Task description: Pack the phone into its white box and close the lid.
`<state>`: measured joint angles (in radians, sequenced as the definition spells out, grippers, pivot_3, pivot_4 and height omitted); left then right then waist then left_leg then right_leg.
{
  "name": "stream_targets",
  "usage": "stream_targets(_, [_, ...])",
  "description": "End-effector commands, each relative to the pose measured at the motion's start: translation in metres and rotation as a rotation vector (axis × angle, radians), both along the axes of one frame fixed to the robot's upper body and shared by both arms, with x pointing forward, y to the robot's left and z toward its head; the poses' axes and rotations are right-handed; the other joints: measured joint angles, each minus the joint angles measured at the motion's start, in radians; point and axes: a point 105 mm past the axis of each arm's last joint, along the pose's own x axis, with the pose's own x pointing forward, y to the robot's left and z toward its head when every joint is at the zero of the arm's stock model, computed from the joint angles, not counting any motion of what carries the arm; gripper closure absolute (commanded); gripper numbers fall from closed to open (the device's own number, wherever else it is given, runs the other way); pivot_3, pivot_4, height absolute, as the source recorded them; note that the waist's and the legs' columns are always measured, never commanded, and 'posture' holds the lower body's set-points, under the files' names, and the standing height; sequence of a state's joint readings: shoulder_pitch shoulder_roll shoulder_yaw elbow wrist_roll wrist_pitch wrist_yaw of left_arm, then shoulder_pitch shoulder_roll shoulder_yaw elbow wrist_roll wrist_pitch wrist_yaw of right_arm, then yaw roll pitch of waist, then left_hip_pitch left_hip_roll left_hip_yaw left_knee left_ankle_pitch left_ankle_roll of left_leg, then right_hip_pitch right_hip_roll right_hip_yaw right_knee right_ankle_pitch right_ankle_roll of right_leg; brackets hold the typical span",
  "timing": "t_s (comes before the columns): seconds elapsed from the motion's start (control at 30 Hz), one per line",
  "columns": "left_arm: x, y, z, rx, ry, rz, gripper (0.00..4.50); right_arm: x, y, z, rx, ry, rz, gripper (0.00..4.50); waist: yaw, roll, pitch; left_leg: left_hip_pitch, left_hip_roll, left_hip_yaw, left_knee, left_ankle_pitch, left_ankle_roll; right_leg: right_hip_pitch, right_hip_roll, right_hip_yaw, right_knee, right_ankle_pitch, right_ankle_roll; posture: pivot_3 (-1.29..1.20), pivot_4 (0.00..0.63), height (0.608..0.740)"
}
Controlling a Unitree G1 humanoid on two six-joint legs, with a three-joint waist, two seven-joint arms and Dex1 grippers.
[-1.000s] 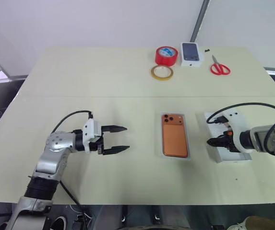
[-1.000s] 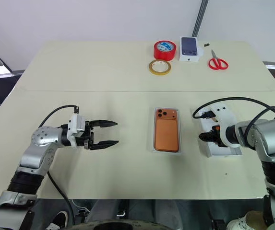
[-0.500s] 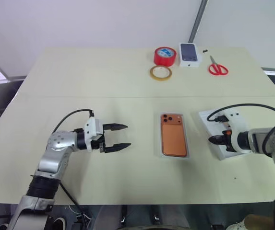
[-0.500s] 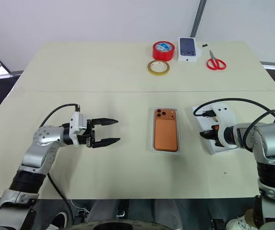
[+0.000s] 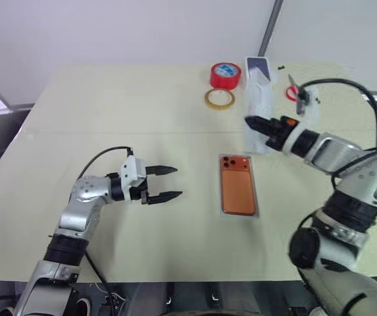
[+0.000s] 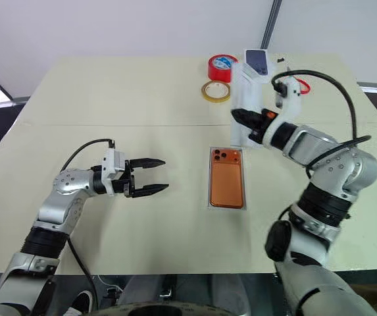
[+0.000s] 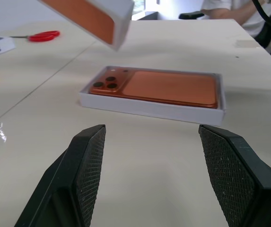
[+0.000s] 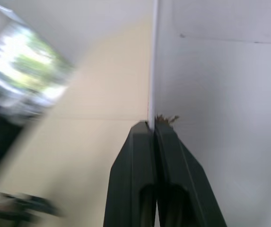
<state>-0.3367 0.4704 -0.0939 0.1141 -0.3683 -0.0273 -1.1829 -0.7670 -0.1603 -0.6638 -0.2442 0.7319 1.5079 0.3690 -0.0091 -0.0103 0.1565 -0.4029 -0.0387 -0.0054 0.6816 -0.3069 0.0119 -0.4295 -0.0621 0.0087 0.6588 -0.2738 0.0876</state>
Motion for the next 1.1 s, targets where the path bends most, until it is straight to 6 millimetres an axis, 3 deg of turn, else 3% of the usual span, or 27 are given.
stream_targets(0.03, [0.01, 0.002, 0.015, -0.031, -0.053, 0.064, 1.18, -0.021, 0.009, 0.01, 0.077, -0.057, 0.058, 4.46, -0.001, 0.0, 0.0, -0.001, 0.0, 0.0, 0.001, 0.0, 0.0, -0.001, 0.0, 0.0, 0.0, 0.0, 0.0, 0.0, 0.15, 0.74])
stream_targets(0.23, [0.018, -0.001, 0.027, -0.091, -0.058, 0.124, 1.18, -0.064, 0.043, -0.016, 0.178, -0.028, 0.252, 4.46, -0.008, 0.001, 0.0, -0.002, -0.001, 0.0, 0.001, 0.0, 0.0, -0.002, 0.0, 0.0, 0.001, 0.0, 0.0, 0.0, 0.15, 0.74])
stream_targets(0.37, [0.02, -0.004, 0.029, -0.112, -0.048, 0.136, 1.18, -0.087, 0.057, -0.012, 0.256, -0.026, 0.345, 4.46, -0.013, 0.001, 0.0, -0.002, -0.001, 0.0, 0.001, 0.001, -0.001, -0.004, 0.0, 0.0, 0.003, 0.0, 0.0, 0.0, 0.15, 0.74])
stream_targets(0.47, [0.019, -0.006, 0.031, -0.124, -0.047, 0.134, 1.18, -0.104, 0.063, -0.016, 0.299, 0.077, 0.412, 4.46, -0.012, 0.001, 0.0, -0.002, -0.001, 0.0, 0.001, 0.001, -0.001, -0.004, 0.0, 0.0, 0.004, 0.0, 0.0, 0.0, 0.15, 0.74])
stream_targets(0.73, [0.01, -0.008, 0.03, -0.129, -0.015, 0.097, 1.18, -0.108, 0.063, -0.048, 0.285, 0.271, 0.416, 4.46, -0.011, 0.001, 0.0, -0.002, 0.0, 0.001, 0.002, 0.001, 0.0, -0.002, 0.0, 0.0, 0.001, 0.0, 0.0, 0.0, 0.15, 0.74])
stream_targets(0.83, [0.002, -0.009, 0.028, -0.134, 0.022, 0.055, 1.95, -0.106, 0.067, -0.051, 0.28, 0.294, 0.425, 4.5, -0.011, 0.0, 0.0, -0.002, 0.0, 0.0, 0.002, 0.001, 0.0, -0.001, 0.001, 0.0, 0.001, 0.0, 0.0, 0.0, 0.15, 0.74])
stream_targets(1.0, [-0.003, -0.013, 0.02, -0.117, 0.017, 0.055, 4.38, -0.092, 0.066, -0.059, 0.301, 0.351, 0.389, 4.5, -0.005, 0.0, 0.0, -0.002, 0.001, 0.0, 0.002, 0.001, 0.0, 0.0, 0.001, 0.0, -0.001, 0.0, 0.0, 0.0, 0.15, 0.74])
stream_targets(1.1, [-0.004, -0.019, 0.014, -0.115, 0.023, 0.061, 4.45, -0.085, 0.064, -0.064, 0.3, 0.381, 0.363, 4.5, -0.003, 0.0, 0.0, -0.002, 0.001, 0.0, 0.002, 0.0, 0.001, 0.0, 0.001, 0.0, -0.002, 0.0, 0.0, 0.0, 0.15, 0.74])
